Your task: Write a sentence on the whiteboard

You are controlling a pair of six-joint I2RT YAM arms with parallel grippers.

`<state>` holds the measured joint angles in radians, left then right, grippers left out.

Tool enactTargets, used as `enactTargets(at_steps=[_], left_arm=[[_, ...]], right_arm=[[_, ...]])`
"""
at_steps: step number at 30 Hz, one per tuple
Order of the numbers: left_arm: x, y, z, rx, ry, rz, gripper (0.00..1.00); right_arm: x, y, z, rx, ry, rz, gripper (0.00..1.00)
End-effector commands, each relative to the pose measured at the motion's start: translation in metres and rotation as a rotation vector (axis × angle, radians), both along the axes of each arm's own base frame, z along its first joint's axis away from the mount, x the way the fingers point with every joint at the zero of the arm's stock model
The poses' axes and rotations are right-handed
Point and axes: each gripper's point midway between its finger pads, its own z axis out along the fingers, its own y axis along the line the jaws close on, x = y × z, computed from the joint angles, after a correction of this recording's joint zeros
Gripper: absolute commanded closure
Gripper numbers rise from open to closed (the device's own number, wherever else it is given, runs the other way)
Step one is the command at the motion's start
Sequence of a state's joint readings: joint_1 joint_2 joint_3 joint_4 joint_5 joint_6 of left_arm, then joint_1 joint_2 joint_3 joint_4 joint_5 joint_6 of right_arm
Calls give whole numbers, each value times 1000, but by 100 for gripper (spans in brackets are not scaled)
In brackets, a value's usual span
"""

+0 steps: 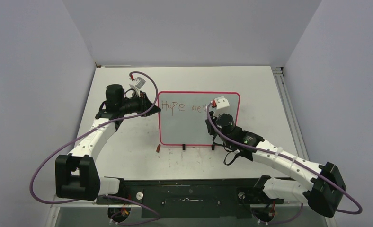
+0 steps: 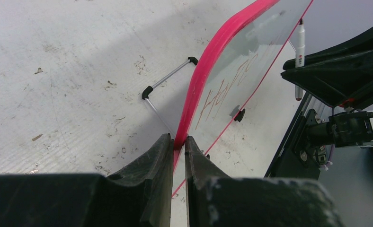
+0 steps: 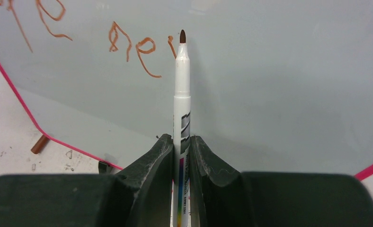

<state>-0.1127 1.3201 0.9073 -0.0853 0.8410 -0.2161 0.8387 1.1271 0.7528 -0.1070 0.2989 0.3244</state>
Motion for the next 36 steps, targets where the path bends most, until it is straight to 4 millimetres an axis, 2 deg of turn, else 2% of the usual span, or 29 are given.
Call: enactTargets(at_steps=[1, 12, 36], left_arm=[[3, 0, 19, -6, -75, 2, 100], [3, 0, 19, -7, -74, 2, 100], [3, 0, 18, -7, -71, 1, 100]], right_arm=[[-5, -1, 37, 61, -104, -2, 95], [-8, -6, 8, 19, -35, -35, 95], [-1, -12, -10, -17, 8, -77, 95]])
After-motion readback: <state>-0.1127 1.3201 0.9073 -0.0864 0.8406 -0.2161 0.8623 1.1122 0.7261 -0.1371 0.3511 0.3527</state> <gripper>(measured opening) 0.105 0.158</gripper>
